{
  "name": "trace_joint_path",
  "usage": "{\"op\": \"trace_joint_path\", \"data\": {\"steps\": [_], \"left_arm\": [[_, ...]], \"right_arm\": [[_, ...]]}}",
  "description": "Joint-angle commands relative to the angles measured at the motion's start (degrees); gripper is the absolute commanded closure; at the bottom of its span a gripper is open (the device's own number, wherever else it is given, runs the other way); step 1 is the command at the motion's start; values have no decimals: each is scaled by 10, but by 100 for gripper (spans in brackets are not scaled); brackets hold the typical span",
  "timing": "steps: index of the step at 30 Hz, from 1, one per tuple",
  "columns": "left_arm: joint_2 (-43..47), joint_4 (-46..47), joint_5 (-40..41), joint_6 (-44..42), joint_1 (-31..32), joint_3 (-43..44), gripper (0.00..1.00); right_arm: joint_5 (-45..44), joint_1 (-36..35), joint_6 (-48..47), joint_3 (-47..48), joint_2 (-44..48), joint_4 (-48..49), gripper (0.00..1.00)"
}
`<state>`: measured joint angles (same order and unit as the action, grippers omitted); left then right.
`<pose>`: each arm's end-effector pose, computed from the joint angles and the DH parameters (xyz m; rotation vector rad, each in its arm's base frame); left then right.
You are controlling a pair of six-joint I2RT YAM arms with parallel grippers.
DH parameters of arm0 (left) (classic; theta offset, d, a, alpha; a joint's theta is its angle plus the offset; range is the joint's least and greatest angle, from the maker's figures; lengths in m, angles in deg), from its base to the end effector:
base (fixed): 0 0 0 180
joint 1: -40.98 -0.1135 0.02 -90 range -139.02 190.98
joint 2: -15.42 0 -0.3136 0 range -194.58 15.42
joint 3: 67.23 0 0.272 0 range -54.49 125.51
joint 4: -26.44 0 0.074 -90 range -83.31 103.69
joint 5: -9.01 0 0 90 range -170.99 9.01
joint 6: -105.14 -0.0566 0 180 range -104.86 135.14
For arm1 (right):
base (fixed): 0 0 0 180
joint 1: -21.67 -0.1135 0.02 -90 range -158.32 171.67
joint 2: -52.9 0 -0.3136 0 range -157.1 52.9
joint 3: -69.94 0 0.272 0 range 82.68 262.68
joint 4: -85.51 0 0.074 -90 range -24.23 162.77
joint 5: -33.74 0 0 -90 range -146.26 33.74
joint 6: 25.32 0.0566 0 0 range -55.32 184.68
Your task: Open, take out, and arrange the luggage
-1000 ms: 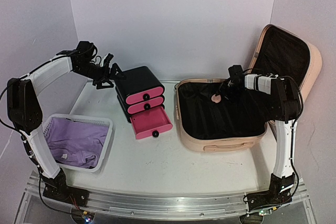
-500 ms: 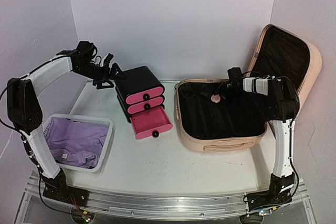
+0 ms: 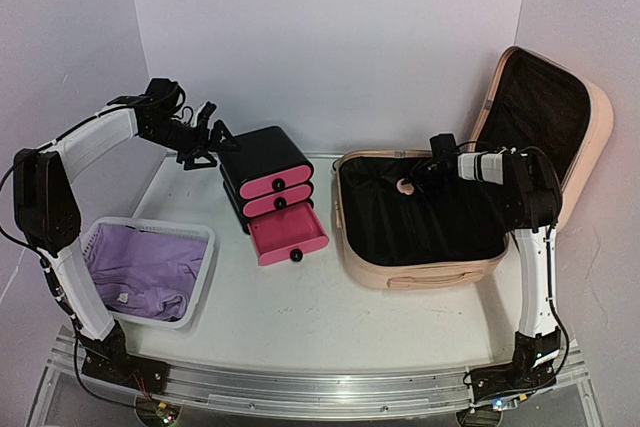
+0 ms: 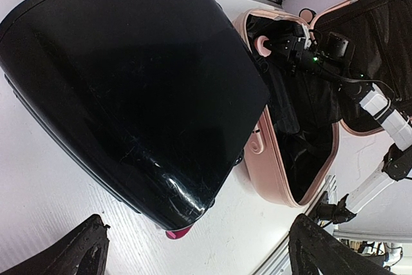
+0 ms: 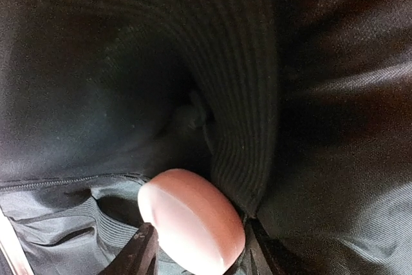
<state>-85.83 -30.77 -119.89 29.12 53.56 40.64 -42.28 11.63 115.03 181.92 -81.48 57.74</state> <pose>0.4083 -0.1275 0.3612 0.2779 2.4364 -1.0363 0.5622 0.1134 0.1350 0.7757 2.4435 0.7381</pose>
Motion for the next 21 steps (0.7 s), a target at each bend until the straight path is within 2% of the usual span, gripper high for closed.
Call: {"op": "trace_joint_path", "data": {"steps": [1,4,8,10,21], "left_arm": [[3,17,-7,2,-3,2,2],[3,18,-8,3,-3,3,2],[2,18,-6,2,-3,2,2],[0,18,-7,2,-3,2,2],[3,18,-8,3,-3,2,2]], "right_arm": [[-30,9,7,15,-21,0,52],[-34,9,17,19,-24,3,56],[-34,9,27,17,-12,13,72],[-30,9,28,17,-2,14,76],[-12,9,24,-8,87,14,83]]}}
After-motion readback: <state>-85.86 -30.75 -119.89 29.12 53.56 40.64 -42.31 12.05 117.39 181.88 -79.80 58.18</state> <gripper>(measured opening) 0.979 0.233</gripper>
